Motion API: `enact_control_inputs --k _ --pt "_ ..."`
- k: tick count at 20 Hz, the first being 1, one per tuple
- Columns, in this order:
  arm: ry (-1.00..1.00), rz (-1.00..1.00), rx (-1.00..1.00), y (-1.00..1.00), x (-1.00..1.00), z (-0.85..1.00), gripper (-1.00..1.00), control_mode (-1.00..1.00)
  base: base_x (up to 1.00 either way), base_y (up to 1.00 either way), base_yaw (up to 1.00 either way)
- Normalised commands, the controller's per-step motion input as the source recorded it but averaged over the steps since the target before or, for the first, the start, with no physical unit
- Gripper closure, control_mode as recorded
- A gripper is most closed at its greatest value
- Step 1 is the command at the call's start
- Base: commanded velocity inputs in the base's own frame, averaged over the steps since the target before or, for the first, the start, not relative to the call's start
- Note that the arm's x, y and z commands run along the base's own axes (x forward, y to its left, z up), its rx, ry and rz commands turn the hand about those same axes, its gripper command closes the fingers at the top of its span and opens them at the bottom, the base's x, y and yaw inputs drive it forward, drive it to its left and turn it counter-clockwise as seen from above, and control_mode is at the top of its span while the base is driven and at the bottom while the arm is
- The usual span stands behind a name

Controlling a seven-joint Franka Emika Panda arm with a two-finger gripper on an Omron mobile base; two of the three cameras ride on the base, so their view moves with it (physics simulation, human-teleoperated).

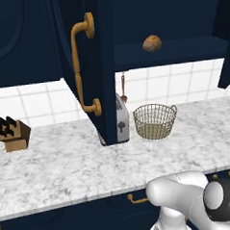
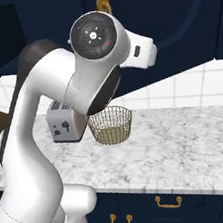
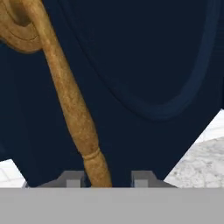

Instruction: Open the cabinet, pick up the bread from the cabinet and place it in the basket. Then move the basket to the dining counter.

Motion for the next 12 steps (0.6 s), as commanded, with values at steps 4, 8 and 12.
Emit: enact_control_inputs --k 4,8,12 --pt "0.12 -0.22 0.01 -0.16 -1.0 -0.21 -1.0 -1.0 0.0 0.0 0.0" --pt "0.04 -0.25 0.16 0.6 -0.59 -0.36 -1.0 -1.0 0.0 0.0 0.0" --pt "0.01 -0.4 0.31 0.99 0.24 -0.46 -1.0 -1.0 0.0 0.0 0.0"
